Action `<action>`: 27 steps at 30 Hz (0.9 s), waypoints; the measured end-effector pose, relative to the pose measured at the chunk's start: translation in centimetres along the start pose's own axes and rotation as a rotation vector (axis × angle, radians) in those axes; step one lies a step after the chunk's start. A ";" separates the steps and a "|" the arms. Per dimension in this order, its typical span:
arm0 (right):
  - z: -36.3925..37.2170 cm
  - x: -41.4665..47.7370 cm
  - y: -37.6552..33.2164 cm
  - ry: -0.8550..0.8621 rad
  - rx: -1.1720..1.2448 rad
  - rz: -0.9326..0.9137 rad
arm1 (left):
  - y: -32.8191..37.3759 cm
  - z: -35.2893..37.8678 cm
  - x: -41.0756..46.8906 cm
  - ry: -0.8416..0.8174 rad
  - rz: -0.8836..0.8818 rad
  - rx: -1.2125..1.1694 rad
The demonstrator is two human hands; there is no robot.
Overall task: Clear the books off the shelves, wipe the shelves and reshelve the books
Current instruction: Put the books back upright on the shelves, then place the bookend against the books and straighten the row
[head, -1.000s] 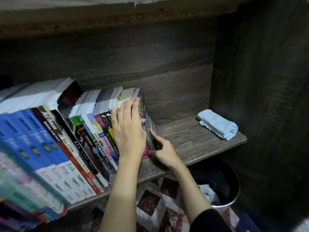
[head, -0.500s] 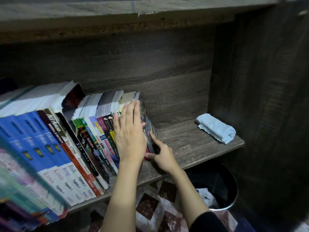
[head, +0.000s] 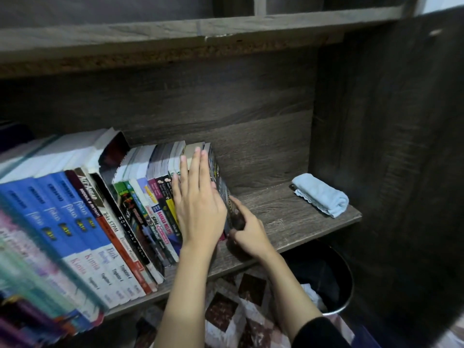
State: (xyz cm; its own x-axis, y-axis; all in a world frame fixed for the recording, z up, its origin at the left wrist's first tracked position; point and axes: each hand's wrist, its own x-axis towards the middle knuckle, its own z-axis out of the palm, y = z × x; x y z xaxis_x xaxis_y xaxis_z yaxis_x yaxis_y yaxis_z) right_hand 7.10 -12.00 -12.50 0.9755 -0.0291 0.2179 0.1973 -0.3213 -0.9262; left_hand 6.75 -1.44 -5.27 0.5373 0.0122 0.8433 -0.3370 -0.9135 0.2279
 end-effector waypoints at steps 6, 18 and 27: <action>-1.1 -0.3 -0.9 0.154 -0.003 0.012 | 1.3 -1.4 -0.2 0.152 -0.025 -0.233; -7.8 -5.9 -1.1 0.590 0.082 -0.006 | 7.7 -2.2 -1.4 0.100 -0.029 -0.556; -14.5 -15.0 6.4 0.711 -0.175 0.124 | 16.7 1.2 -9.5 -0.086 -0.061 -0.783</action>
State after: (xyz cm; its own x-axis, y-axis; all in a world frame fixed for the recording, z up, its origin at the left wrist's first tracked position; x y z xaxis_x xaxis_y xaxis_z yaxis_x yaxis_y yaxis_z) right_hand -7.69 -27.31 -17.26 0.6799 -0.6615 0.3163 0.0134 -0.4200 -0.9074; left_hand -3.05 -17.34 -10.01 0.6193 -0.0080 0.7851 -0.7344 -0.3597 0.5756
